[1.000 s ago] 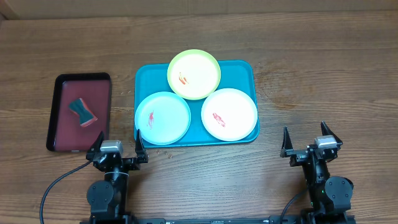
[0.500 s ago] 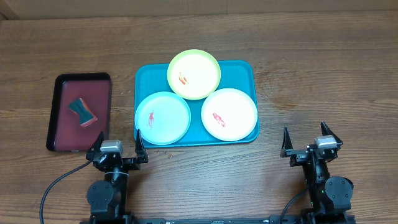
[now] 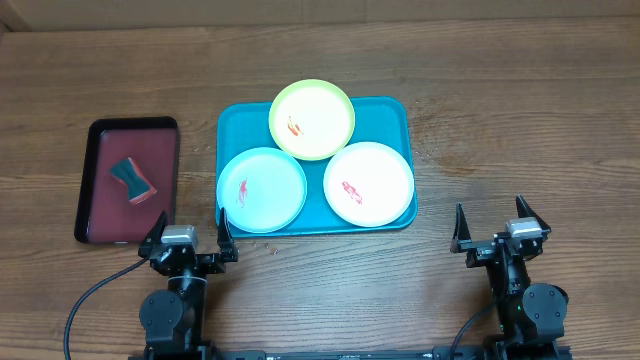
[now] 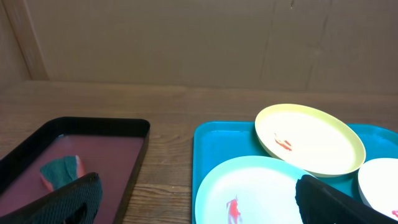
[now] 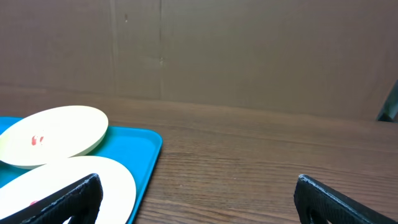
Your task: Clean dirty plates on tray and stack at the side
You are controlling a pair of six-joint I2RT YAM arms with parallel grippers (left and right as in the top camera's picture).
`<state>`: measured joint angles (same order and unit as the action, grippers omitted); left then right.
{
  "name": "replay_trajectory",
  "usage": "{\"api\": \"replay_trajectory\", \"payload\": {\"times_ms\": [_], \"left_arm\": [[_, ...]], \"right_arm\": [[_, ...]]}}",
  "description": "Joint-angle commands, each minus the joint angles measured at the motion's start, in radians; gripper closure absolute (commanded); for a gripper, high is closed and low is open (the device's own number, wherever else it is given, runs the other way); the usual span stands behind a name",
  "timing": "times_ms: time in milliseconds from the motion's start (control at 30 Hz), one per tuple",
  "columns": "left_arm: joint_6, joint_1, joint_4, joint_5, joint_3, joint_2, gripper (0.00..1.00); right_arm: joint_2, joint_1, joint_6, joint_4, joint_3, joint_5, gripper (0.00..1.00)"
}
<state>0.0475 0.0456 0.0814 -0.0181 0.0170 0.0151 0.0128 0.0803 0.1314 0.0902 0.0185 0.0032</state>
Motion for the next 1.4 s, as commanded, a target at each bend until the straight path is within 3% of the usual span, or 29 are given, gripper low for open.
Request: {"api": "replay_trajectory", "payload": {"times_ms": [0, 1033, 1233, 1367], "left_arm": [[-0.026, -0.007, -0.004, 0.000, -0.012, -0.011, 0.00], [-0.026, -0.007, -0.005, 0.000, -0.012, -0.011, 0.00], [0.101, -0.007, -0.059, -0.159, -0.012, -0.011, 0.00], [0.127, -0.007, -0.231, -0.201, -0.012, -0.011, 0.00]], "right_arm": [[-0.010, 0.003, 0.000, -0.006, -0.010, -0.005, 0.00], [-0.010, 0.003, 0.000, -0.006, -0.010, -0.005, 0.00], [-0.010, 0.003, 0.000, -0.006, -0.010, -0.005, 0.00], [-0.010, 0.003, 0.000, -0.006, -0.010, -0.005, 0.00]]}}
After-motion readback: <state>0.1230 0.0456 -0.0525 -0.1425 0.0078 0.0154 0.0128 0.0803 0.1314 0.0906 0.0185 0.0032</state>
